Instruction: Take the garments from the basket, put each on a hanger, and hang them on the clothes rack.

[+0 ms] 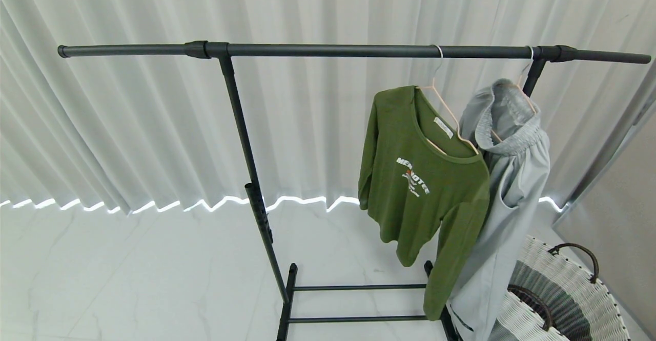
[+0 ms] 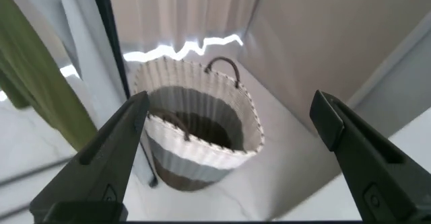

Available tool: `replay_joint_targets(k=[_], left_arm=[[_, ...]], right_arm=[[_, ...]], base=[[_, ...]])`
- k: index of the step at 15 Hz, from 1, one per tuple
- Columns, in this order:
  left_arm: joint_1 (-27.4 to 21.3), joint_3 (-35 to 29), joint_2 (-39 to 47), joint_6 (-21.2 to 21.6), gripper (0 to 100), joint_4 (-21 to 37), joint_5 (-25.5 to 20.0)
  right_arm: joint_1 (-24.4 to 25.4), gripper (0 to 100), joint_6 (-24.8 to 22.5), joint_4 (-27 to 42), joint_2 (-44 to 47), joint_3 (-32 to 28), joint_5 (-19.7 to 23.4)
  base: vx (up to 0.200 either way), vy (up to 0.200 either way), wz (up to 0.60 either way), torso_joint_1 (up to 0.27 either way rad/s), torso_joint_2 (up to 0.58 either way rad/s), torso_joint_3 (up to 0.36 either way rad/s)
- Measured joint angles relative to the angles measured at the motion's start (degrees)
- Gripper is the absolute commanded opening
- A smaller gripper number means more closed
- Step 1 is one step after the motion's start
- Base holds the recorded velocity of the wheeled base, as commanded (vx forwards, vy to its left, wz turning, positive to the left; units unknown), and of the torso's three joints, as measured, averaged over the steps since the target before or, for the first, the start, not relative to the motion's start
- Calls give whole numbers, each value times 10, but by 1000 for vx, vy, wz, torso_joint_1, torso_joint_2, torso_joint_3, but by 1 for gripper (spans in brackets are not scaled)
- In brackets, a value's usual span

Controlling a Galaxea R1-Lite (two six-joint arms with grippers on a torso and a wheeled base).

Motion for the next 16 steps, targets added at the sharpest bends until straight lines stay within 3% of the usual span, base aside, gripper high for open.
replay_joint_targets(k=[1, 2, 5, 6, 10, 12, 16], left_arm=[[-1, 0, -4, 0, 100, 0, -26], [-1, 0, -7, -5, 100, 0, -73], [-1, 0, -10, -72, 100, 2, -234], [-1, 0, -10, -84, 100, 4, -258], [-1, 0, -11, -111, 100, 5, -258], [-1, 0, -11, -136, 100, 5, -255], [-1, 0, -11, -138, 100, 5, -253]], right_arm=[[0, 100, 0, -7, 0, 1, 10], [0, 100, -1, -15, 0, 2, 48], [0, 100, -1, -10, 0, 4, 155], [0, 100, 4, -5, 0, 4, 182], [0, 100, -3, 11, 0, 4, 253], [1, 100, -11, 18, 0, 4, 259], [-1, 100, -15, 23, 0, 4, 230]], base=[[0, 0, 0, 0, 0, 0], [0, 0, 0, 0, 0, 0], [0, 0, 0, 0, 0, 0], [0, 0, 0, 0, 0, 0], [0, 0, 0, 0, 0, 0], [0, 0, 0, 0, 0, 0], [0, 0, 0, 0, 0, 0]])
